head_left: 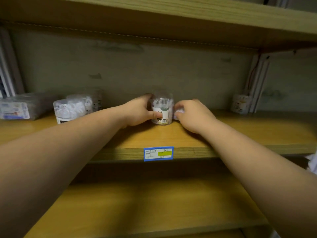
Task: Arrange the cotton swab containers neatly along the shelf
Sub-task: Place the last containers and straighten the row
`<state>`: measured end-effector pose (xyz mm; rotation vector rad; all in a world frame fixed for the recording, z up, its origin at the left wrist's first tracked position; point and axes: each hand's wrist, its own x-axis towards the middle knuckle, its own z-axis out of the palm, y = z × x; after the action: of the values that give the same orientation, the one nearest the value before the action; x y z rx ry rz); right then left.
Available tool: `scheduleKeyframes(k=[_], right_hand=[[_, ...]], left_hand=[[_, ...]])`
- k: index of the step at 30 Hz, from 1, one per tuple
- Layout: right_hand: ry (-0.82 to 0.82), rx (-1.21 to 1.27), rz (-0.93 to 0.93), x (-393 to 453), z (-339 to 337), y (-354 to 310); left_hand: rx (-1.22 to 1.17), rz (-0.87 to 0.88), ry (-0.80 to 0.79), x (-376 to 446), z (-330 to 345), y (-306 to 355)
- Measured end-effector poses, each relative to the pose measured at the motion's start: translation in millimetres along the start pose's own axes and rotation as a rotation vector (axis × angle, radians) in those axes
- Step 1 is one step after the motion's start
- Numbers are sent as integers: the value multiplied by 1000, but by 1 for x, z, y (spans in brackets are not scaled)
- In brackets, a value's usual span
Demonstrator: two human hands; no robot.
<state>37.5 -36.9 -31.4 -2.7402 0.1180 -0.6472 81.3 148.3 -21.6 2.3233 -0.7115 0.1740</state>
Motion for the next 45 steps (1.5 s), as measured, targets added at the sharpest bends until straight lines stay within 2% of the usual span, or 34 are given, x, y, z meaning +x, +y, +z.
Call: scheduleKeyframes(k=[3,6,8,10,12,14,17,19,25,31,35,38,45], right_hand=[[44,68,86,-1,-10,11],[115,340,197,-14,-30,21],[136,513,190,-27,-45,24],[117,668,139,-41,-59,16],[64,792,32,-55,-69,1],[17,870,-93,-67,-75,-21],[-34,888,-213,-78,-75,-57],[-48,898,-266,-81,-70,-80],[-77,869,-338,-90,-35,-164],[-36,874,-348,-90,9,-243],[38,677,-325,-76,41,-301],[26,595,-331,-61,76,-328],[-76,412,-240,-31,130,-344]], left_hand=[[21,-37,9,-3,-2,4],[-48,-27,-13,-11,-7,7],[-71,-7,47,-20,-12,11],[-51,54,225,-28,-19,14],[-144,142,336,-41,-27,21],[-325,194,319,-59,-39,28],[-652,170,203,-92,-60,28],[-744,181,209,-112,-78,15],[-588,144,313,-164,-137,-38],[-386,-3,398,-214,-184,-93],[-310,-115,568,-226,-203,-125],[-180,-203,640,-220,-209,-151],[69,-412,539,-185,-204,-195]])
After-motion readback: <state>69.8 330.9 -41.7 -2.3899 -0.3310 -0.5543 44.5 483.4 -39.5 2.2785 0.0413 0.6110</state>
